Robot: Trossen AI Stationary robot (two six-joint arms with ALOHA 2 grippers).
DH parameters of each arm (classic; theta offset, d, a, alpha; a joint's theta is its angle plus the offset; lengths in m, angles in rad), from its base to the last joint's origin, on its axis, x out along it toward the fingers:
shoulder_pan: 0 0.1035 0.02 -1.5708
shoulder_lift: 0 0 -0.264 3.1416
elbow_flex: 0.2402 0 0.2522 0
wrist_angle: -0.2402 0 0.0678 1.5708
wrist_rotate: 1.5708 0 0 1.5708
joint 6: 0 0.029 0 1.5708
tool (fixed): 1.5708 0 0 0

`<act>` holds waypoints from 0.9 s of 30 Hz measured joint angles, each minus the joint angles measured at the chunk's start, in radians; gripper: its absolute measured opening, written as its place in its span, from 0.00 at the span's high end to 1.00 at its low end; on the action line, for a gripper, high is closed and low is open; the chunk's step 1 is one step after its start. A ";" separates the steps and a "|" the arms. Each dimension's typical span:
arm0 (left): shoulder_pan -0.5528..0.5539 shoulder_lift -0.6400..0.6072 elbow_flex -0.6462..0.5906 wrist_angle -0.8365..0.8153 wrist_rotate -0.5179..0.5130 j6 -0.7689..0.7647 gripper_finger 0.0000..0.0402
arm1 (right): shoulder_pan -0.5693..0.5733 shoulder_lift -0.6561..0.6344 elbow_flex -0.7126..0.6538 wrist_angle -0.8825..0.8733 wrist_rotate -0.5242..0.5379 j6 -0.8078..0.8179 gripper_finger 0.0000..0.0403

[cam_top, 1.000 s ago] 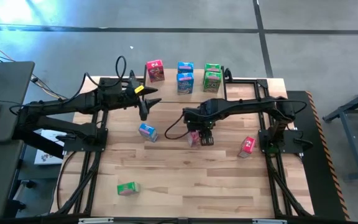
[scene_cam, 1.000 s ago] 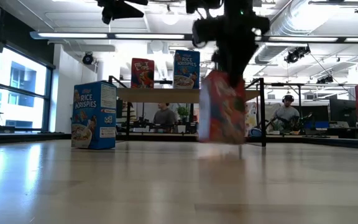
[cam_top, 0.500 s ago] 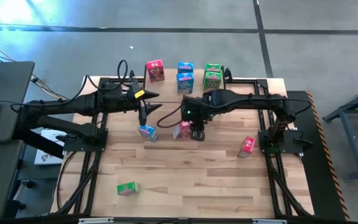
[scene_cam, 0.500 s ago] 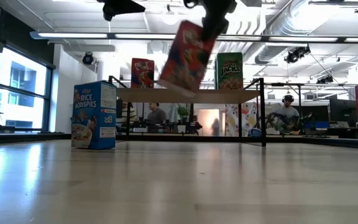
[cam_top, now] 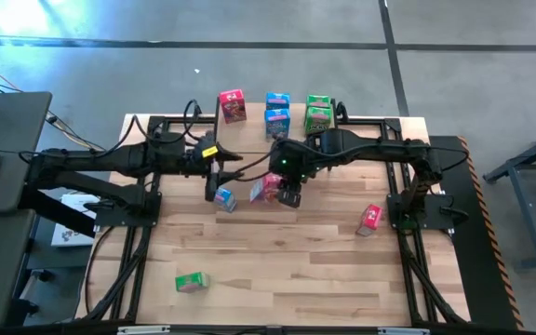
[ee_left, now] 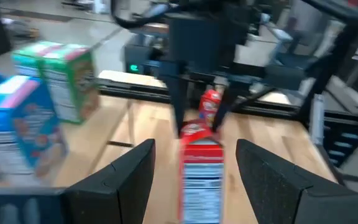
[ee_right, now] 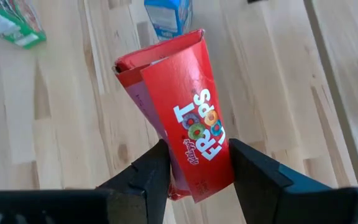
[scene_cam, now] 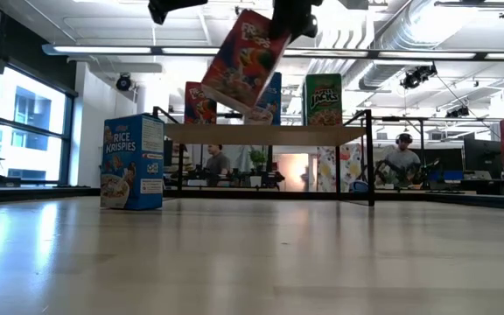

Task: Stack cereal on shelf
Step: Put the red cereal box on the shelf aligned with the other red cereal box

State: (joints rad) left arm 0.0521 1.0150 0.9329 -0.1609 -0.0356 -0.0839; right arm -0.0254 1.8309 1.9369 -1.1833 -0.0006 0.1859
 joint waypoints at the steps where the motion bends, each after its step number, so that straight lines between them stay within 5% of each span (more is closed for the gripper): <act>1: -0.006 0.006 0.000 0.001 0.012 0.001 0.46 | 0.000 0.000 0.000 0.012 0.000 0.003 0.63; 27: -0.028 0.201 0.000 -0.004 0.005 -0.020 0.46 | -0.003 0.000 0.000 0.059 0.021 0.042 0.64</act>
State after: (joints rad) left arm 0.0238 1.2159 0.9329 -0.1652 -0.0302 -0.1040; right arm -0.0284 1.8309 1.9369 -1.1244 0.0209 0.2281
